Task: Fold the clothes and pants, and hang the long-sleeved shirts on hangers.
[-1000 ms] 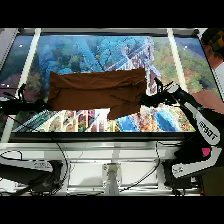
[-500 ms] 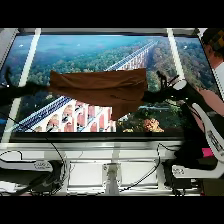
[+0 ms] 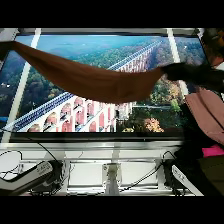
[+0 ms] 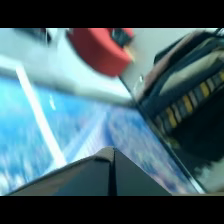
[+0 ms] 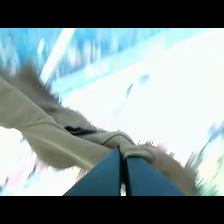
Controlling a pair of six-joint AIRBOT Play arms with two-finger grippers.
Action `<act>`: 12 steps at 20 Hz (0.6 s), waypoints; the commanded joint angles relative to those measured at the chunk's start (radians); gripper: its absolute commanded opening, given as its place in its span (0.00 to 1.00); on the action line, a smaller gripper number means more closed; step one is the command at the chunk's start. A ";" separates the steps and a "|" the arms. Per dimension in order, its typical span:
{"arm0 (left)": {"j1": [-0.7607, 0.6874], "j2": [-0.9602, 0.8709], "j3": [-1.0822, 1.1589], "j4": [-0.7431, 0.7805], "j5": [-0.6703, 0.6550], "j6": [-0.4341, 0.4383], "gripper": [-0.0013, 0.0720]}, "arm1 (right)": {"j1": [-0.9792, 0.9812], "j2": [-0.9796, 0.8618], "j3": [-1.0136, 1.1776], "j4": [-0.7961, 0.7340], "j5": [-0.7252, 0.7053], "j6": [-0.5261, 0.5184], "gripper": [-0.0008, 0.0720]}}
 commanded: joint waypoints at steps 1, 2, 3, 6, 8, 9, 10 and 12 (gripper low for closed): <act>0.064 0.148 0.010 -0.021 0.056 -0.040 0.04 | 0.000 0.142 0.137 -0.105 0.023 0.066 0.03; 0.081 0.183 0.010 -0.021 0.058 -0.076 0.04 | 0.000 0.161 0.172 -0.110 0.058 0.067 0.03; 0.091 0.211 0.010 -0.021 0.058 -0.107 0.04 | 0.000 0.178 0.205 -0.122 0.101 0.082 0.03; 0.092 0.283 0.010 0.028 0.047 -0.200 0.04 | 0.000 0.209 0.267 -0.206 0.211 0.157 0.03; 0.092 0.320 0.010 0.145 0.045 -0.252 0.04 | 0.000 0.211 0.286 -0.266 0.251 0.199 0.03; 0.092 0.327 0.010 0.215 0.053 -0.285 0.04 | 0.000 0.205 0.286 -0.305 0.245 0.212 0.03; 0.092 0.326 0.010 0.268 0.073 -0.315 0.04 | 0.000 0.190 0.286 -0.343 0.217 0.232 0.03; 0.091 0.306 0.010 0.314 0.155 -0.327 0.04 | 0.000 0.130 0.286 -0.381 0.126 0.250 0.03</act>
